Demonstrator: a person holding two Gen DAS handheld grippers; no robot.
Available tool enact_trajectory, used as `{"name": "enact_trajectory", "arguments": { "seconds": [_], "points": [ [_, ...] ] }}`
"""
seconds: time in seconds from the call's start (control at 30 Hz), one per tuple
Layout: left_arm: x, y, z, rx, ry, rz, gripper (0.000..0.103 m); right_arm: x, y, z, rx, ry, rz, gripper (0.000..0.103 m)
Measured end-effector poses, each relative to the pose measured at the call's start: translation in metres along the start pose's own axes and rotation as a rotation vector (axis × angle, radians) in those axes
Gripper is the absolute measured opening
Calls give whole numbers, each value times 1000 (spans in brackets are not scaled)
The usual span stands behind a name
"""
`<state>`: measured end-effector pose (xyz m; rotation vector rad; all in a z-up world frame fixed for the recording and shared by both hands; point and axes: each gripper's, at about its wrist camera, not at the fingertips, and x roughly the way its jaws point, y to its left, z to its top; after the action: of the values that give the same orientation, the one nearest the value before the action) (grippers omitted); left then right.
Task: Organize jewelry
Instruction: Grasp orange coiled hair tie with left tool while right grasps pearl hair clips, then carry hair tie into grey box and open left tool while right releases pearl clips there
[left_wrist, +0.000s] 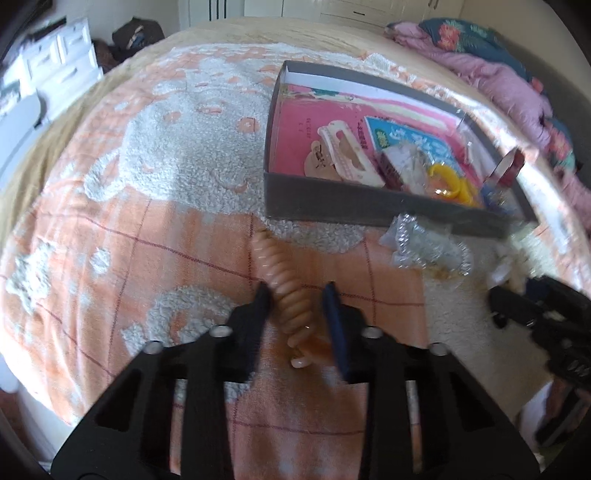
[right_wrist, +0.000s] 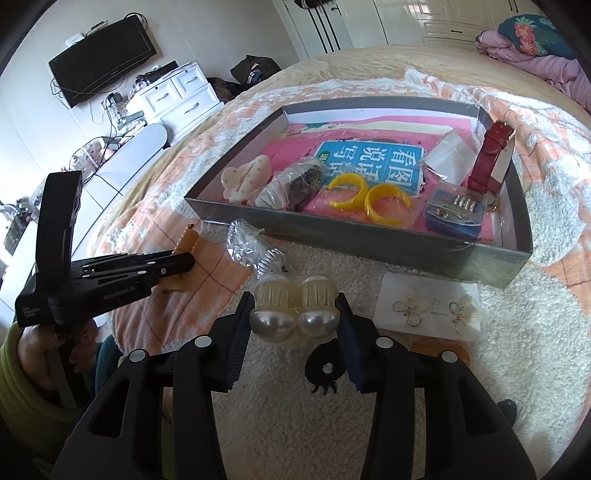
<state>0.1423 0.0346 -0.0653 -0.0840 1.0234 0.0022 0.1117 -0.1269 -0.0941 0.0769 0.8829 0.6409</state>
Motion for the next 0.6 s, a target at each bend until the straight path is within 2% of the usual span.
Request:
{"name": "enact_trajectory", "arguments": {
  "seconds": [0.1,0.6],
  "points": [
    [-5,2,1,-20,-8,-19,11,-5,3,2,-11,-8,9,42],
    [-59,0,13,-23,-133,-73,11,-26,25,18,-63,-58,22,42]
  ]
}}
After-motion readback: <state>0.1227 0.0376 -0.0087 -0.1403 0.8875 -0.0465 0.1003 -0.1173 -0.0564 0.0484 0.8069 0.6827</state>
